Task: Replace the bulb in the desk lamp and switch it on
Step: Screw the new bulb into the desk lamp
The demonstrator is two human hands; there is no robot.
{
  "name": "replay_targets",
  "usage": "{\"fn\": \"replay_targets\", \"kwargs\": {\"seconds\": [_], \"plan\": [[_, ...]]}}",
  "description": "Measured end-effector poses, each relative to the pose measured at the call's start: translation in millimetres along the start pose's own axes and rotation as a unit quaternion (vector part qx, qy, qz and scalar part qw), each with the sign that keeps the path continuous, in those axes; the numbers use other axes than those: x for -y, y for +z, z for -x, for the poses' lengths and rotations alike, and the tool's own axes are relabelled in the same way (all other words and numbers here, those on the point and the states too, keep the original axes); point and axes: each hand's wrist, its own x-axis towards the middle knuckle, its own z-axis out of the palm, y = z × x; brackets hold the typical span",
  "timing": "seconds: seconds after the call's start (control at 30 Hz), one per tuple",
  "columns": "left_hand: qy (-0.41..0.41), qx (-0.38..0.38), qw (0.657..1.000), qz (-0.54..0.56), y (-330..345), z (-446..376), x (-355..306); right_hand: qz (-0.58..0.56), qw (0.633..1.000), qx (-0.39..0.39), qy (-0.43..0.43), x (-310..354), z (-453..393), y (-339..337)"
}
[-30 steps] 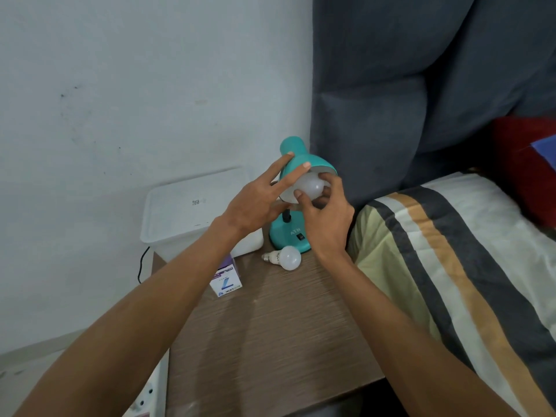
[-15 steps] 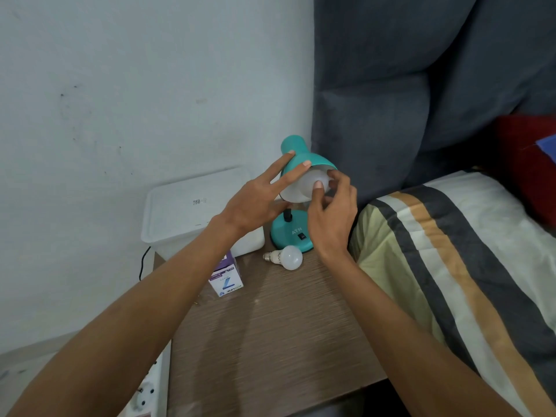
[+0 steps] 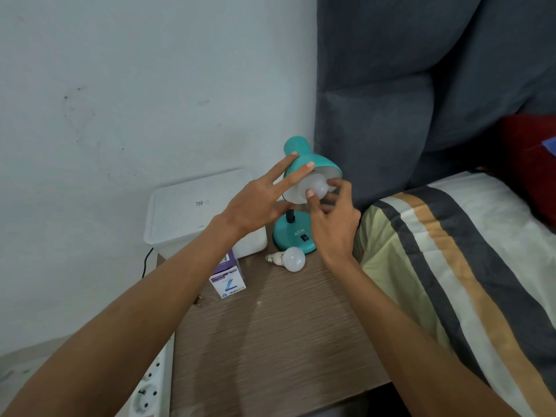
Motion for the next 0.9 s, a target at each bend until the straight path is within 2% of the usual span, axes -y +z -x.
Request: {"fn": "replay_targets", "kwargs": {"seconds": [0.43,0.6,0.73,0.9], "plan": [[0.003,-0.002,1.0,-0.004,1,0,-1,0.014,1.0,0.002,-0.012,6,0,4],[0.006,-0.008,1.0,-0.007,-1,1,-3,-0.02,0.998,-0.029,0.049,8,-4,12],[0.004,-0.002,1.0,-0.006,1,0,-1,-0.017,0.996,-0.076,0.037,10,-6,14],[0.0,-0.005,1.0,-0.002,-1,0,-3,-0.045,0.998,-0.033,0.035,9,-5,7]]}}
